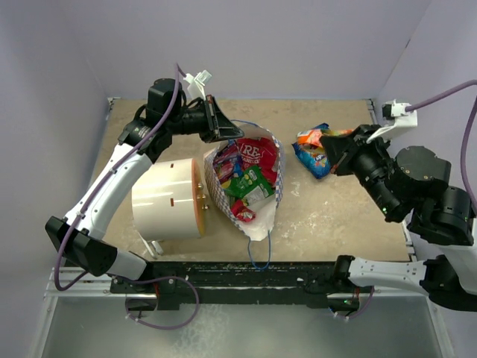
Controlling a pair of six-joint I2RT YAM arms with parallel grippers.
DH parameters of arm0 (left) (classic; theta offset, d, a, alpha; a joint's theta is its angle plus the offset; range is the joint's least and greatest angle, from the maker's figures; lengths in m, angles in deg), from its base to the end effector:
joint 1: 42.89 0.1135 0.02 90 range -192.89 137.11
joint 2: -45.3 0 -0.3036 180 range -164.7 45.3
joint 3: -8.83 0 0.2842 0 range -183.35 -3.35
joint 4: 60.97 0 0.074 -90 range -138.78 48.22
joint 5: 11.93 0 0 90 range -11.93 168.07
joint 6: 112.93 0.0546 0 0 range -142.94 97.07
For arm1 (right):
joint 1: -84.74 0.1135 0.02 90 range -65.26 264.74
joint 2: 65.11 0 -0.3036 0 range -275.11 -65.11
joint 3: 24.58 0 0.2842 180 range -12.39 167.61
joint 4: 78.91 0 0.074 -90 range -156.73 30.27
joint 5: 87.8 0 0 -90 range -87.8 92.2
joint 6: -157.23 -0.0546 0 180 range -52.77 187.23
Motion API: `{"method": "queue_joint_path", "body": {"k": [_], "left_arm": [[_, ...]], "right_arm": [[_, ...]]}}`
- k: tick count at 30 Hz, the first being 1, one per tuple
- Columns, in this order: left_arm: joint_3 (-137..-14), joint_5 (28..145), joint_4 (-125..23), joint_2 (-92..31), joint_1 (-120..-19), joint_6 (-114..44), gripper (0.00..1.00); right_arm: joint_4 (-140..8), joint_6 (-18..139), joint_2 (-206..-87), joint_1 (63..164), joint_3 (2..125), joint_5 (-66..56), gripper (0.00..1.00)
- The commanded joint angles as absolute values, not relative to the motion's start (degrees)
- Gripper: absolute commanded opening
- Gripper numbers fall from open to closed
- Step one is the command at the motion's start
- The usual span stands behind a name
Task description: Take the snacks out of the paper bag
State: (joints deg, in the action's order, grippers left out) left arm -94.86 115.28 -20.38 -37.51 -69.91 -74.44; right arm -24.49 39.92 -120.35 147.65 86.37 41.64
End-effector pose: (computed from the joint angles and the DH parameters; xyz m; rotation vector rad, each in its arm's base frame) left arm 0.3040 -0.1921 0.4764 0.0410 2.1599 -1.4845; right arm 0.0870 0.0938 0.6003 0.0650 1.5961 0.7073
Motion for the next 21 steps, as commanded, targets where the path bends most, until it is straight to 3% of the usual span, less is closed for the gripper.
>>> {"method": "queue_joint_path", "body": {"k": [1, 4, 10, 21], "left_arm": [[-95.55, 114.69, -22.12, -37.09, -69.96, -75.07, 0.0], [-95.45, 114.51, -21.81, -36.96, -69.96, -75.13, 0.0], [-95.46, 114.5, -21.68, -36.8, -70.05, -75.56, 0.0], [-94.4, 113.41, -19.21, -34.08, -70.75, -75.36, 0.0]], "right_arm": [[-23.73, 43.02, -123.24, 147.04, 88.19, 59.79, 0.0], [-24.01, 44.84, -124.42, 141.89, 86.45, 57.26, 0.0], [-23.72, 46.23, -130.33, 117.18, 81.72, 31.17, 0.0], [-19.91, 41.12, -147.09, 100.46, 82.03, 12.61, 0.0]]}}
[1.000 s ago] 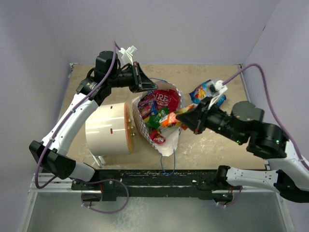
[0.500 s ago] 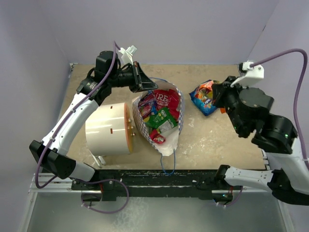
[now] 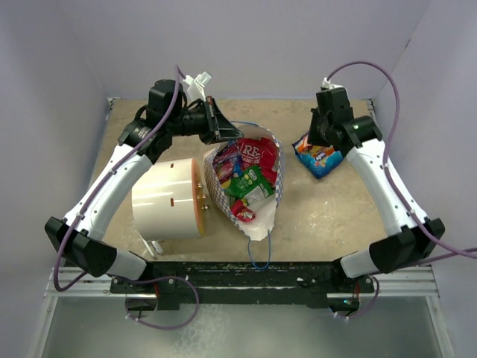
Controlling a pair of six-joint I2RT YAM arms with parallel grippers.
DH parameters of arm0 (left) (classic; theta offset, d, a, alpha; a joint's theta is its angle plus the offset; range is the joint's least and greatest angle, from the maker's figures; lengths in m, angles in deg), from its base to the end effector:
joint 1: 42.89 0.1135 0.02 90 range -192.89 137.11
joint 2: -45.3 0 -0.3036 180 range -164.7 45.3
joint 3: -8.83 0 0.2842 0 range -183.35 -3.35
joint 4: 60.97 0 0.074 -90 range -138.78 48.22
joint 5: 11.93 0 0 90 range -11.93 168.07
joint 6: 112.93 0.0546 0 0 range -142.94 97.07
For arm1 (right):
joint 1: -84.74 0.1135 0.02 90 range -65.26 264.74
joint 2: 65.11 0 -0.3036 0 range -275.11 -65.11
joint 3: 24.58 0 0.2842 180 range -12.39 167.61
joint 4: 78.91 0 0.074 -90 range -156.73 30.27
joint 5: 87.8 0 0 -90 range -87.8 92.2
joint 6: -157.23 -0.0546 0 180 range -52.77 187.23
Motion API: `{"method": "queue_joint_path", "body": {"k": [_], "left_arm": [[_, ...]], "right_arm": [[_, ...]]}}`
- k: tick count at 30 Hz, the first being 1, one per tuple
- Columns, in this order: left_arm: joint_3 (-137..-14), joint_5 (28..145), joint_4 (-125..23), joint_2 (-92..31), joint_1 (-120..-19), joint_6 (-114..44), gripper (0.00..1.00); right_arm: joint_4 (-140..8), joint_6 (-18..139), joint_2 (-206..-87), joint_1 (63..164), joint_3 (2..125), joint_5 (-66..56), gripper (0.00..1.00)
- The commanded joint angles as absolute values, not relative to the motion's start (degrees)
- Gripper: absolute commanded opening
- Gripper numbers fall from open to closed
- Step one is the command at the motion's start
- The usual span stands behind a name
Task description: Take the snacks out of the paper bag
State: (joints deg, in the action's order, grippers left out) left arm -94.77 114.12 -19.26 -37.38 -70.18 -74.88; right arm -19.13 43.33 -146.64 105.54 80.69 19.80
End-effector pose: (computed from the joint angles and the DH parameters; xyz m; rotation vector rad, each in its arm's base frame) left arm 0.3027 -0.1923 0.4742 0.0123 2.1800 -1.4691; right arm 0.3212 0.1044 0.4540 0.2288 2.1561 0.1090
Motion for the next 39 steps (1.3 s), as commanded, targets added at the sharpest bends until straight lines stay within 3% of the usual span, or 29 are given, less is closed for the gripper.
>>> {"method": "queue_joint_path", "body": {"k": [1, 18, 30, 39], "left_arm": [[-94.25, 113.24, -19.06, -33.81, -70.75, -75.36, 0.0], [-97.11, 114.08, -15.6, -34.53, -70.75, -72.06, 0.0], [-104.11, 115.6, -10.08, -37.49, -71.05, -65.63, 0.0], [-103.78, 114.8, -8.08, -36.66, -71.72, -64.45, 0.0]], "right_arm": [[-19.33, 39.74, -148.37, 98.9, 82.5, 11.78, 0.0], [-21.32, 24.42, -159.59, 89.22, 83.95, 2.83, 0.0], [-23.71, 23.01, -173.01, 85.48, 91.65, 0.02, 0.07], [-27.98, 26.96, -184.48, 82.1, 98.41, -1.48, 0.06]]}}
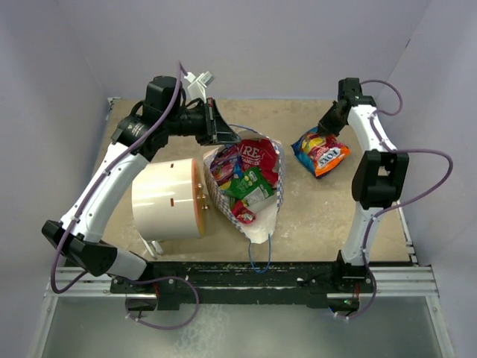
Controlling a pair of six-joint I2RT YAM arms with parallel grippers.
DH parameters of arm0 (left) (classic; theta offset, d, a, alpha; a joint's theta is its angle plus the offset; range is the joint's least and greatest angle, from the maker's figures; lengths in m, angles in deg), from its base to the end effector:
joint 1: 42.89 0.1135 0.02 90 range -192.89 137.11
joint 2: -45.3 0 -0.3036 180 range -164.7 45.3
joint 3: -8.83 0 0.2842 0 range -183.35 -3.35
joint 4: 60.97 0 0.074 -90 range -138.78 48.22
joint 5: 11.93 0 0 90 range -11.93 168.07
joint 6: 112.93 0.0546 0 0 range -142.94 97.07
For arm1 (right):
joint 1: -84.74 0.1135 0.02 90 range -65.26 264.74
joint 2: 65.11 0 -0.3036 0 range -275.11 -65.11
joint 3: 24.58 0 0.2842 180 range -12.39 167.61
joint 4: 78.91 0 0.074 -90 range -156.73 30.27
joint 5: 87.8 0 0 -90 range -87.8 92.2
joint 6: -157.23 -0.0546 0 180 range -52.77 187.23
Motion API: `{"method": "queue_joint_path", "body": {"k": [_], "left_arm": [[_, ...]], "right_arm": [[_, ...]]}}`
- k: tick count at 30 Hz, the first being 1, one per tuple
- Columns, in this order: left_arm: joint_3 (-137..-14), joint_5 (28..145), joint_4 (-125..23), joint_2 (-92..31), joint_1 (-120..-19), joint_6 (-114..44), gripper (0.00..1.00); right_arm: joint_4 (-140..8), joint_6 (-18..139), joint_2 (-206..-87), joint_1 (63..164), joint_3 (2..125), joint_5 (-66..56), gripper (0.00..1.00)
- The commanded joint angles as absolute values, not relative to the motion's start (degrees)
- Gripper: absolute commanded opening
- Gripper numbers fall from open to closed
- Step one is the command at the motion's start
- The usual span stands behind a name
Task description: Take the snacks out of the paper bag
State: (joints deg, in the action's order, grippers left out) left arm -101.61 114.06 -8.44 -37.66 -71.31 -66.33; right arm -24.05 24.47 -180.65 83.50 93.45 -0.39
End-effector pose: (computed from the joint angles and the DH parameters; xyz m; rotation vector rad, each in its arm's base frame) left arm 0.2855 -0.1910 0.4959 0.1621 2.2125 -1.3825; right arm 0.5132 -0.0086 0.2980 0.9259 2.3434 0.3576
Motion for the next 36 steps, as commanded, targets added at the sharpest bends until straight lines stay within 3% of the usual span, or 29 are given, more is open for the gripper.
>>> {"method": "queue_joint_path", "body": {"k": [1, 8, 14, 17, 19, 21, 24, 30, 36], "left_arm": [[-103.59, 114.77, -8.01, -36.51, -71.72, -64.54, 0.0], [-103.17, 114.41, -7.7, -35.78, -71.98, -64.81, 0.0], [-102.75, 114.64, -7.48, -35.47, -72.01, -65.14, 0.0], [-102.62, 115.01, -8.52, -35.34, -71.99, -66.08, 0.0], [-102.54, 115.38, -9.54, -35.3, -71.98, -66.7, 0.0], [-102.5, 115.29, -9.9, -35.4, -72.01, -66.96, 0.0], [-102.26, 115.23, -10.38, -35.55, -71.98, -67.01, 0.0], [-101.6, 114.92, -10.73, -35.25, -71.98, -66.63, 0.0], [-101.52, 114.98, -11.5, -35.65, -71.53, -66.43, 0.0]], "right_arm": [[-28.66, 28.44, -185.8, 81.84, 99.27, -1.62, 0.06], [-31.02, 37.4, -192.4, 80.57, 101.51, -6.75, 0.06], [-36.23, 42.85, -191.89, 80.02, 95.35, -12.84, 0.13], [-35.8, 44.8, -189.51, 79.95, 94.27, -13.64, 0.22], [-35.83, 45.21, -187.43, 79.91, 94.24, -13.02, 0.37], [-34.49, 45.36, -185.46, 79.9, 95.67, -12.69, 0.6], [-30.98, 45.91, -181.95, 79.9, 97.52, -11.66, 0.76], [-28.29, 46.75, -169.25, 80.01, 89.79, -11.26, 0.82], [-38.23, 38.95, -148.96, 83.47, 63.19, -23.14, 0.84]]}}
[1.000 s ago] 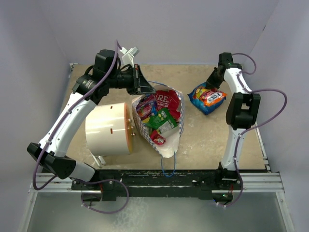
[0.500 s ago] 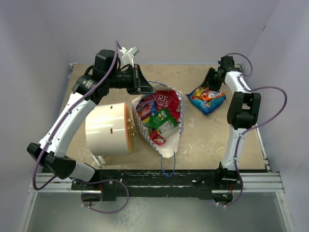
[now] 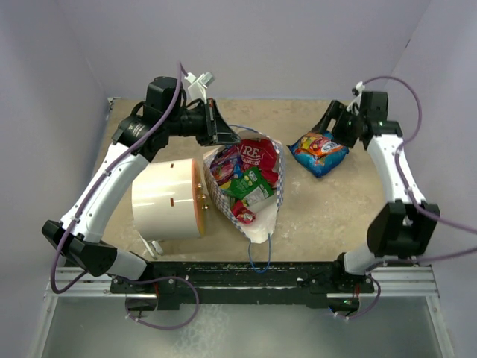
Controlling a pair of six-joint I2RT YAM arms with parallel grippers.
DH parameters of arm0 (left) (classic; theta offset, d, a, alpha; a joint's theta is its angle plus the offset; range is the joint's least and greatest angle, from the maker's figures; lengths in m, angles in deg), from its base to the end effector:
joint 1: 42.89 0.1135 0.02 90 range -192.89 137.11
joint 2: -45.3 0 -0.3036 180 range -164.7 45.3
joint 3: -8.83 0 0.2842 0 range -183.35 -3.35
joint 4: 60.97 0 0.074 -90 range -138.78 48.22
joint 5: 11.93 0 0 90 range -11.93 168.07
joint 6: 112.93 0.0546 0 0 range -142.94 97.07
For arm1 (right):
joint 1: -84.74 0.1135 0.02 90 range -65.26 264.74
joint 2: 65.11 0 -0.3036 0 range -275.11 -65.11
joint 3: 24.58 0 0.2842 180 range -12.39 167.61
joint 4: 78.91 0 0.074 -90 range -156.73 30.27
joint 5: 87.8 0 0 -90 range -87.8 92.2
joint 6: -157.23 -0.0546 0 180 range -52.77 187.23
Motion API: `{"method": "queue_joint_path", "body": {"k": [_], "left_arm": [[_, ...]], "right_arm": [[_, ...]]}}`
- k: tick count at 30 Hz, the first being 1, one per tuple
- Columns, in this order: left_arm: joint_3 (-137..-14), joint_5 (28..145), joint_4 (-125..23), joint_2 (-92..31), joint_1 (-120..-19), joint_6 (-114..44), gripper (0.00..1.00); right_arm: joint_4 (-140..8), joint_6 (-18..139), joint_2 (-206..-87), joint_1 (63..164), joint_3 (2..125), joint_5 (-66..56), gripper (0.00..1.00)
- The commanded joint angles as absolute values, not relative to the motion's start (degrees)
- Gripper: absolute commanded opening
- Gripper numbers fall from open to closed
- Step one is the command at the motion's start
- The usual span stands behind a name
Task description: Take the snacks out of the paper bag
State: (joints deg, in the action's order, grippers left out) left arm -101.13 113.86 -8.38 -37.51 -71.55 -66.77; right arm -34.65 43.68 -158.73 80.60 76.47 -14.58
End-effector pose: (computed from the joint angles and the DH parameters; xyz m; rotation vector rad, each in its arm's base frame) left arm 0.2845 -0.1919 0.4936 0.1531 2.2232 -1.3842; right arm 0.4221 -0.0147 0.3776 0.3727 2.1979 0.5108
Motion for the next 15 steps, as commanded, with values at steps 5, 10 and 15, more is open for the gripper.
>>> {"method": "queue_joint_path", "body": {"k": [5, 10, 15], "left_arm": [[-103.1, 116.44, -12.57, -37.11, -70.68, -66.01, 0.0], [-101.84, 117.76, -14.55, -37.65, -70.15, -67.45, 0.0], [-99.0, 117.46, -17.06, -36.68, -69.46, -69.48, 0.0]], "right_arm": [[-39.87, 32.91, -134.93, 93.78, 51.82, -22.42, 0.85], [-37.38, 29.8, -125.67, 98.71, 50.0, -19.23, 0.85], [-36.56, 34.06, -122.55, 100.72, 56.47, -19.83, 0.84]]}}
